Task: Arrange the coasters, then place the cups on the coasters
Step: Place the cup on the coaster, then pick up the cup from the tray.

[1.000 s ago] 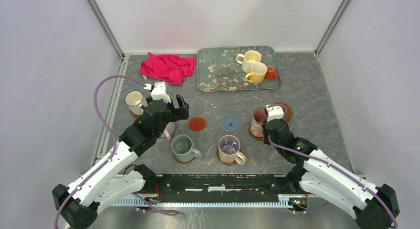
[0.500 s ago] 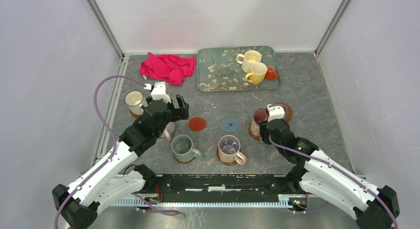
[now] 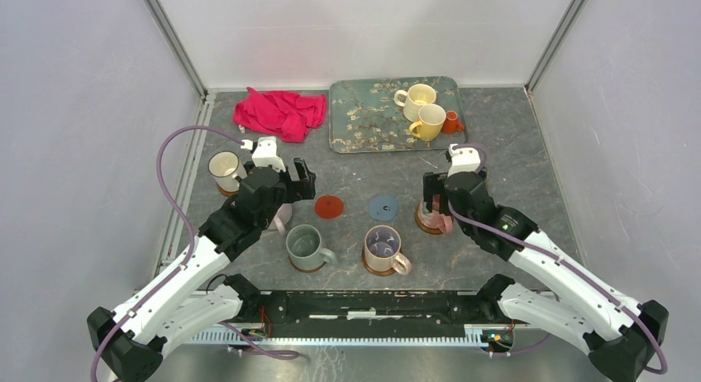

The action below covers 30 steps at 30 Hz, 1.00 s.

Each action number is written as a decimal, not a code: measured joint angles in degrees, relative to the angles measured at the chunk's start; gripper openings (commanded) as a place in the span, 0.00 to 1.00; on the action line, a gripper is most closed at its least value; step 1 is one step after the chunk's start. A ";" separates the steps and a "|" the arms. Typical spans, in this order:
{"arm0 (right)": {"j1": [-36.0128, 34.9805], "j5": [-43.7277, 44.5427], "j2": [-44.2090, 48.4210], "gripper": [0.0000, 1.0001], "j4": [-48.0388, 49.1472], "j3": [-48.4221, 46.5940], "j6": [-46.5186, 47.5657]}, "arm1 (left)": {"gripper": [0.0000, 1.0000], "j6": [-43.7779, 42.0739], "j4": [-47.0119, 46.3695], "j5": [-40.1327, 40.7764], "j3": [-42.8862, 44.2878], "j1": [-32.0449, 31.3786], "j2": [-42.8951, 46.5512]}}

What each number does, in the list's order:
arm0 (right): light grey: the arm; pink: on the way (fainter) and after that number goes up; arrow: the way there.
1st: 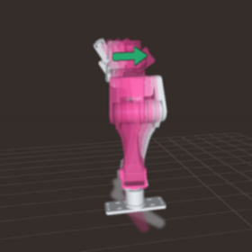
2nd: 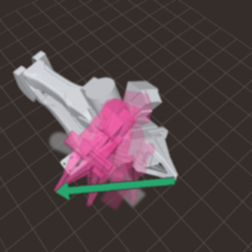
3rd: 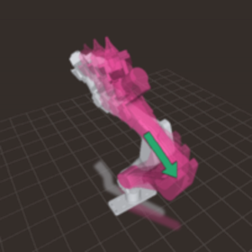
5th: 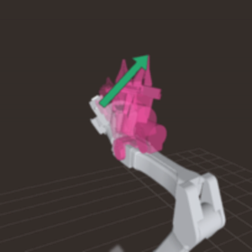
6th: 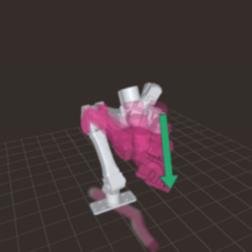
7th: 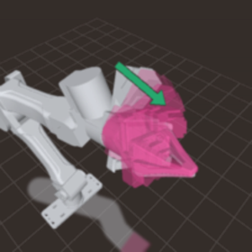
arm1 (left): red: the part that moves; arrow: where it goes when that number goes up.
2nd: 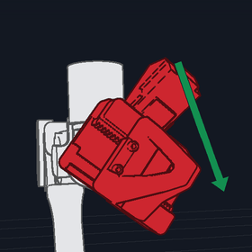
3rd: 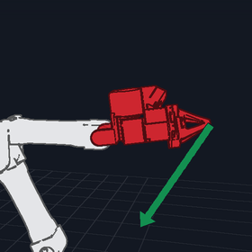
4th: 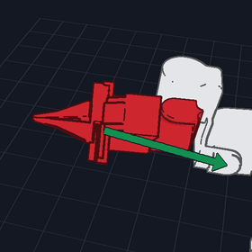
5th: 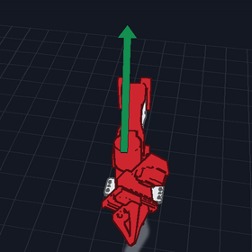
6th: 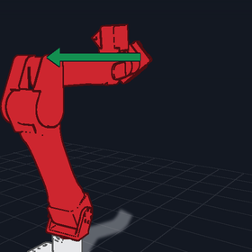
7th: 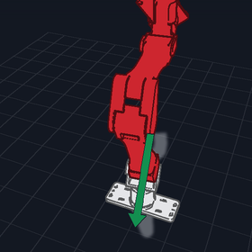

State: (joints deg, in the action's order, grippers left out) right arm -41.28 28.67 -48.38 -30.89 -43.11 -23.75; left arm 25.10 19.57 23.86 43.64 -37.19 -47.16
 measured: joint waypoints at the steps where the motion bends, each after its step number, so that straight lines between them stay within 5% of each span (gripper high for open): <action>1: 0.00 0.46 -0.63 0.98 0.09 -0.70 0.02 | 1.00 0.00 0.00 0.00 0.00 0.00 0.00; 7: 1.22 4.83 -7.50 0.98 1.22 -6.78 1.88 | 1.00 0.00 -0.02 -0.07 0.00 0.00 0.00; 19: 16.11 0.94 -23.74 0.98 11.23 -18.23 6.58 | 1.00 0.00 -0.02 -0.33 0.00 0.00 0.46; 30: 18.91 -0.83 -44.50 0.98 15.41 -32.39 5.31 | 1.00 0.00 -0.02 -0.48 0.00 0.00 0.83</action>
State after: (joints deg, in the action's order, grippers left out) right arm -22.37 27.83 -92.88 -15.49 -75.50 -18.44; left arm 25.10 19.55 23.38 43.64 -37.19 -46.33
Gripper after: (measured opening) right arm 0.979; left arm 0.994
